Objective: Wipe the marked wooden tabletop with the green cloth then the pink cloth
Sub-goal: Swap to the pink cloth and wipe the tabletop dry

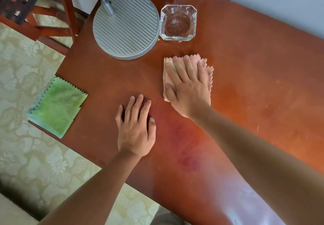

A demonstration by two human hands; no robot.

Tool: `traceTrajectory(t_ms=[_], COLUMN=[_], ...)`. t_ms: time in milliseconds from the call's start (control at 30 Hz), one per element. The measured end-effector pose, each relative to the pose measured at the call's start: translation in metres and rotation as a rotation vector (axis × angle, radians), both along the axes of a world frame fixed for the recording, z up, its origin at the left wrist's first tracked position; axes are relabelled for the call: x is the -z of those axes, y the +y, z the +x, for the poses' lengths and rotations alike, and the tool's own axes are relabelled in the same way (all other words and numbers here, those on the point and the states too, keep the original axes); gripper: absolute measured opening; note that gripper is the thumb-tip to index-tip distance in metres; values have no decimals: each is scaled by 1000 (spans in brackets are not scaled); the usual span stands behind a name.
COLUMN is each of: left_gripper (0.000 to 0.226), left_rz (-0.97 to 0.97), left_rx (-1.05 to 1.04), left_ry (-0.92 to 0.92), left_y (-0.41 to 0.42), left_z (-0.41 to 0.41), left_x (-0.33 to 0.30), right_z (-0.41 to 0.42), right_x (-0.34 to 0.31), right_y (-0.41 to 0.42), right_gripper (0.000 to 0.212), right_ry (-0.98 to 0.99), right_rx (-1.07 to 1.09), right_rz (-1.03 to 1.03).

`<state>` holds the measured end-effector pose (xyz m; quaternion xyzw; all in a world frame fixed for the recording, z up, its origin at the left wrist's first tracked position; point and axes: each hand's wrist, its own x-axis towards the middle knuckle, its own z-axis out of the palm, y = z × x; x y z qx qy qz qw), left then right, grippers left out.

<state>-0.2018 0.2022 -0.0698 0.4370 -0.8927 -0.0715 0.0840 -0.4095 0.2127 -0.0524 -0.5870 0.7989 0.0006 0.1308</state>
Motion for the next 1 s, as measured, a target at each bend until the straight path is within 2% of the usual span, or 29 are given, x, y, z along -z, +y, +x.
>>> traceTrajectory(t_ms=[267, 367, 467, 567, 733, 867, 1000], left_gripper=[50, 49, 46, 47, 52, 52, 52], left_rz=[8, -17, 8, 94, 124, 103, 88], left_rx=[10, 30, 136, 335, 362, 376, 372], left_ry=[-49, -85, -27, 0, -79, -74, -69], left_y=[2, 7, 34, 70, 77, 76, 77], left_z=[-2, -8, -32, -73, -98, -97, -97], left_x=[-3, -9, -18, -22, -9, -6, -3], right_z=[46, 36, 15, -11, -73, -140, -185], right_x=[1, 1, 0, -2, 1, 3, 4], right_y=[86, 132, 170, 188, 177, 138, 99], right_gripper=[63, 63, 63, 65, 67, 68, 69], right_ry=[-35, -33, -9, 18, 63, 81, 69], right_rx=[-65, -8, 63, 128, 250, 370, 387], right_rz=[-1, 24, 26, 37, 50, 29, -8])
